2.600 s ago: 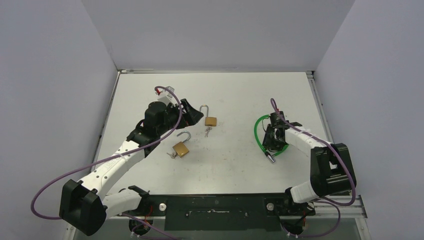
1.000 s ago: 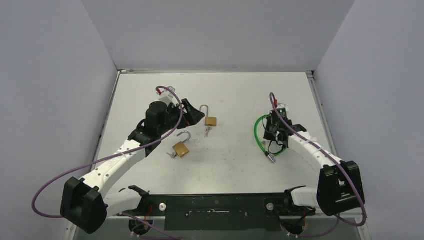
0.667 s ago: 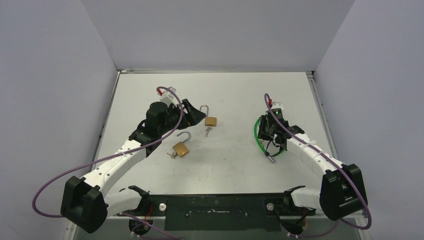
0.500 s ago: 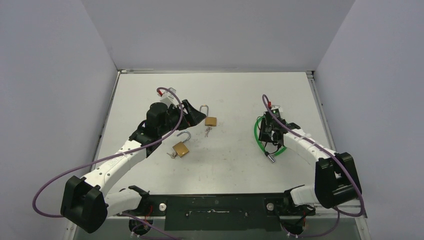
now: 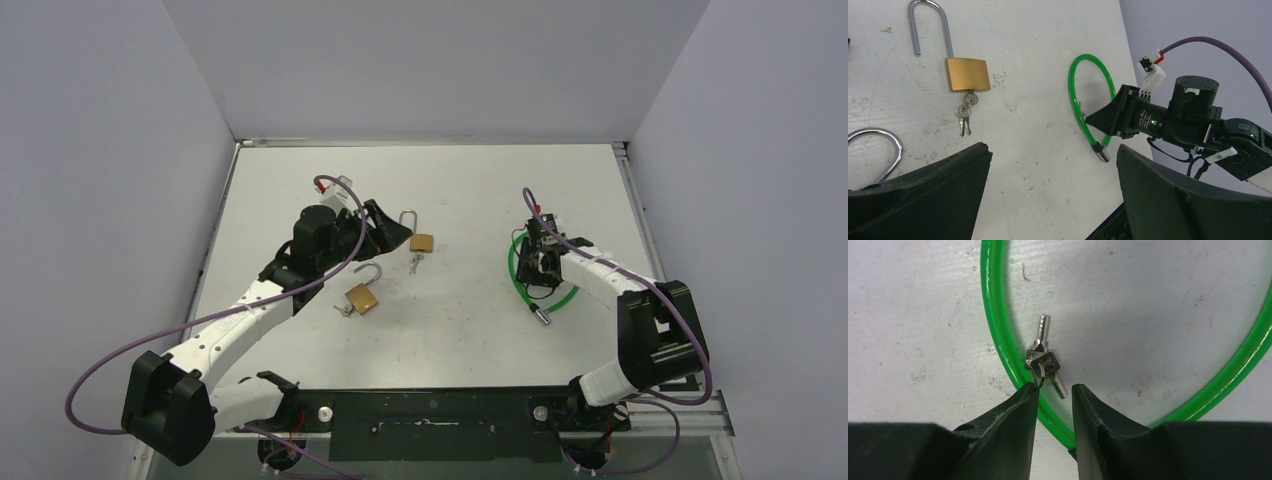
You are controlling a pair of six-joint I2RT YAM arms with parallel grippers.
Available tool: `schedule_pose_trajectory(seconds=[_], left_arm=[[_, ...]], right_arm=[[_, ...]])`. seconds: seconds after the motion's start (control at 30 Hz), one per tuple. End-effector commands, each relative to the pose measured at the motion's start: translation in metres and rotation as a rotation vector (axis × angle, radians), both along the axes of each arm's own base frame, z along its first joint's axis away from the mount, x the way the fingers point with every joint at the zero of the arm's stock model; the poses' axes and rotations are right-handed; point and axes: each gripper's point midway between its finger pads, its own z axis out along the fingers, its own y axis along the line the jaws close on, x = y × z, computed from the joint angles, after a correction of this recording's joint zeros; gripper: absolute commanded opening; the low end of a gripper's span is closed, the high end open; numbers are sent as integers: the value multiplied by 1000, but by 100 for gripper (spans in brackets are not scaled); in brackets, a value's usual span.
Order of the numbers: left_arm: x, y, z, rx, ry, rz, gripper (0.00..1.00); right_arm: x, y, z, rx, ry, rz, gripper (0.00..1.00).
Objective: Unlock with the key
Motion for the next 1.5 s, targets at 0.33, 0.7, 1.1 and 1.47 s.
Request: schedule_pose_trajectory(seconds=[0.33, 0.7, 1.1, 1.47], left_arm=[[9, -3, 17, -12, -65, -6, 94], [9, -2, 15, -1, -63, -8, 94], [7, -3, 20, -28, -53, 2, 94], [3, -21, 43, -228, -2, -23, 94]], right_arm=[[23, 7, 15, 71, -64, -107, 28], [24, 12, -2, 82, -22, -102, 20], [42, 13, 49, 105, -222, -66, 0], [45, 59, 159, 377, -498, 122, 0]])
